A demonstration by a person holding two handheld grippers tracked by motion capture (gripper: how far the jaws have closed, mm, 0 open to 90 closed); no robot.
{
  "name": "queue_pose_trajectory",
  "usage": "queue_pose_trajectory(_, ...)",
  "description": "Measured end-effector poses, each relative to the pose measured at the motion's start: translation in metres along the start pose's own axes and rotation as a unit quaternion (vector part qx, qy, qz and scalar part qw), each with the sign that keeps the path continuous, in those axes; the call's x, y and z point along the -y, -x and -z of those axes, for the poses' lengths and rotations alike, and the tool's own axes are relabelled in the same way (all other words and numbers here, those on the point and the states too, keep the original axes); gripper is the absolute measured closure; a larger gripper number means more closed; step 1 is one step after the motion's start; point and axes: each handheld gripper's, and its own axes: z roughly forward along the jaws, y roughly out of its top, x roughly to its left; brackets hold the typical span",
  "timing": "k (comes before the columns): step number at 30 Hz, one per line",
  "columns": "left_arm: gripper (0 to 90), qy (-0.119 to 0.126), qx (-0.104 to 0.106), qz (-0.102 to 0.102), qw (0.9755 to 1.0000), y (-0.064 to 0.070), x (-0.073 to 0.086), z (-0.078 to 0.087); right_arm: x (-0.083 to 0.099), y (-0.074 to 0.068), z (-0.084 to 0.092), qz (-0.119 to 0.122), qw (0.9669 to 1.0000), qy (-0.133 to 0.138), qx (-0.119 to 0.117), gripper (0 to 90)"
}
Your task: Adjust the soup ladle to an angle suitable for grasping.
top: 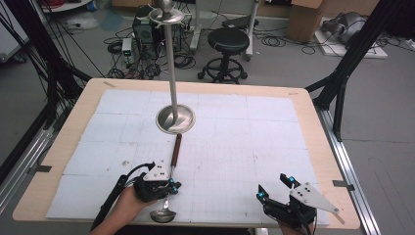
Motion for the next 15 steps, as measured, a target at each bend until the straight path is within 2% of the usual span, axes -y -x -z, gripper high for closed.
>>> queue_pose_trajectory(15, 89.6, -0.025, 0.006, 0.005, 0.9997, -0.0078, 0.0015, 0.0050, 0.0004, 0.0006, 0.0000, 0.000, 1.0000, -0.002, 0.001, 19.3)
